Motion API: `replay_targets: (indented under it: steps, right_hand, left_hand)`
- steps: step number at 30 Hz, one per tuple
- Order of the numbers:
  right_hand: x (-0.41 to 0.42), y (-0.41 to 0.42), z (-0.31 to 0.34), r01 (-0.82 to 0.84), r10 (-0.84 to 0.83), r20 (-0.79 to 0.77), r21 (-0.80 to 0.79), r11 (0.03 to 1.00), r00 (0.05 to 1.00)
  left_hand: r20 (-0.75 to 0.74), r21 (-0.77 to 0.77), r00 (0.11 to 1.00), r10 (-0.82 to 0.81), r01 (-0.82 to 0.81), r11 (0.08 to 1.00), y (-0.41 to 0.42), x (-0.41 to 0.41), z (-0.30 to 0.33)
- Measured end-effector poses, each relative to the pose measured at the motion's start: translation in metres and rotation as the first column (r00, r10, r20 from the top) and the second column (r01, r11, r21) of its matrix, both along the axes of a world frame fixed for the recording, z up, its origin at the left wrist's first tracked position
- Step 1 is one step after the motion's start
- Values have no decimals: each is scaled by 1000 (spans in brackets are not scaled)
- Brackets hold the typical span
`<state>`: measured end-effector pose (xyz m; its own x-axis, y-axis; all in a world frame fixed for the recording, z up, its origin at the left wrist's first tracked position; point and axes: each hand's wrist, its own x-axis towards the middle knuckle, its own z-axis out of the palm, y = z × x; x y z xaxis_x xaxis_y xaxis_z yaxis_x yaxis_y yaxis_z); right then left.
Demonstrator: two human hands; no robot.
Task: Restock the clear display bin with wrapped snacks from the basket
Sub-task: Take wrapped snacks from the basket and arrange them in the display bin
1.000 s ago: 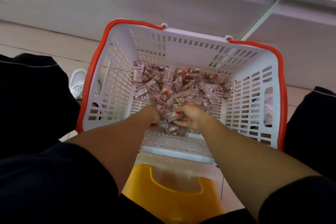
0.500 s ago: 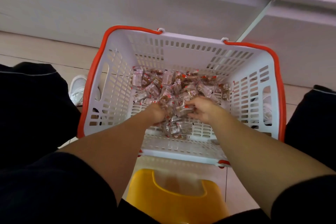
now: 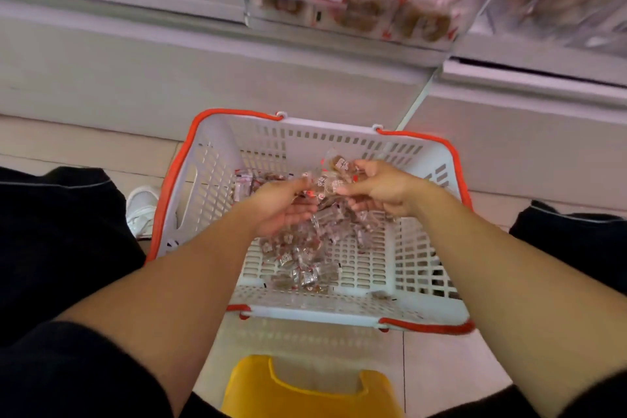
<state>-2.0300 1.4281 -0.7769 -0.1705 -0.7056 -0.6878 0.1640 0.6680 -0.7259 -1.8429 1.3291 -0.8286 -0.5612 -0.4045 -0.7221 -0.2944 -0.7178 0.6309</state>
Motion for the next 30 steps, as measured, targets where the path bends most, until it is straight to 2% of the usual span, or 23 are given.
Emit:
replay_targets:
  steps: [3,7,13,17,20,22,27,28,29,30]
  right_hand:
    - [-7,0,43,-16,6,-121,-80,997,993]
    - [-1,6,93,-49,11,-165,-225,973,986]
    - [17,17,165,-163,11,-376,-376,912,927]
    - [19,15,212,-244,27,-424,-467,850,905]
    - [18,3,239,-273,-5,-451,-549,790,892]
    - [16,-5,251,-331,8,-513,-542,772,858]
    - [-2,-16,267,-500,97,-696,-405,766,712]
    - [-8,-16,271,-546,85,-763,-374,749,640]
    - [-14,-14,275,-603,64,-852,-313,734,520]
    - [-18,-12,278,-658,30,-933,-229,717,357]
  left_hand:
    - [-121,5,992,-27,28,1000,-11,-9,39]
    - [-214,-36,962,-169,165,986,-18,-14,104]
    - [-340,126,846,-411,475,871,-29,-1,208]
    - [-300,-52,798,-523,533,844,-34,7,263]
    - [-350,-95,789,-504,506,858,-38,2,293]
    - [-407,-127,767,-497,491,862,-39,-2,301]
    - [-462,-185,748,-477,444,877,-42,-15,295]
    - [-475,-168,752,-457,433,886,-43,-16,294]
    - [-488,-133,758,-433,425,895,-45,-17,293]
    - [-498,-92,767,-405,418,904,-47,-17,294]
